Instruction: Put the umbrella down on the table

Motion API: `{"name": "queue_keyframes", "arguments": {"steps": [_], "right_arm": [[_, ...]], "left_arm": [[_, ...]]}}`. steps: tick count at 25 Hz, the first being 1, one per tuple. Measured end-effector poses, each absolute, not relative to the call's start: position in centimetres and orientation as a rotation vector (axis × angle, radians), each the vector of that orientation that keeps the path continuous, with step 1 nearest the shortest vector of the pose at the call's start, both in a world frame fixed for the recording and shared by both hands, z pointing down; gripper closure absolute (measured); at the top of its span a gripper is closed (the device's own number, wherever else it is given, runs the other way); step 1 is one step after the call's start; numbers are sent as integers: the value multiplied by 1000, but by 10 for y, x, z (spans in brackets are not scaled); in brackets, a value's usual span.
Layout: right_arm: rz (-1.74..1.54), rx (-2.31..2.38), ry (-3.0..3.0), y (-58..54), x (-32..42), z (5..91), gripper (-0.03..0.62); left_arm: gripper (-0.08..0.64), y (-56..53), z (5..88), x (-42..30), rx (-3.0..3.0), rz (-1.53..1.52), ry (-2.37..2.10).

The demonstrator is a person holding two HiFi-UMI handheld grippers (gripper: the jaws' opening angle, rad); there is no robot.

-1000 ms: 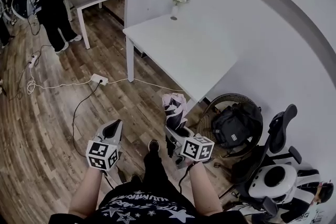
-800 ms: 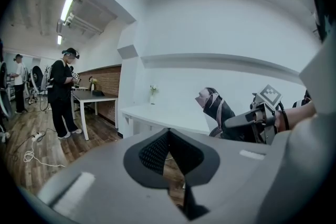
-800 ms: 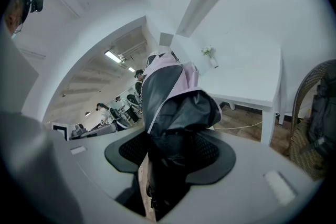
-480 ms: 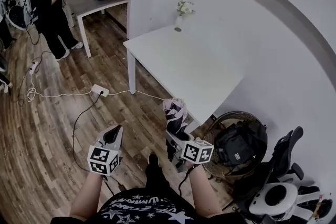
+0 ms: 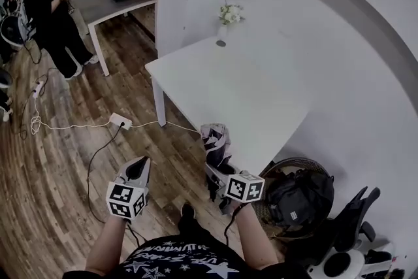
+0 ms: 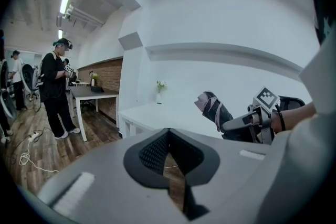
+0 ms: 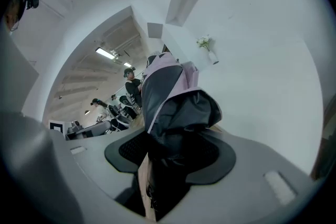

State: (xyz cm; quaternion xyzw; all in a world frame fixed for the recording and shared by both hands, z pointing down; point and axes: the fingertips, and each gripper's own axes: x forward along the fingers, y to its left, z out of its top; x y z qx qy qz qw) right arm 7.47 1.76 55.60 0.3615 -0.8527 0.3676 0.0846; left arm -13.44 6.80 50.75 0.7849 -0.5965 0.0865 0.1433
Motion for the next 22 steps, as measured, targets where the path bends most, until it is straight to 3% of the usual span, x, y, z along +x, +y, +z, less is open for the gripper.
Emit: {"name": "queue_keyframes", "arguments": {"steps": [11,22], "right_arm": [[1069,991,-2587,-94,88,544,347],[1083,939,-2559,-123,95,560,347]], "left_arm": [[558,-36,487,-117,2244,203,-1813],[559,-64,495,-107,2203,225,-1823]]}}
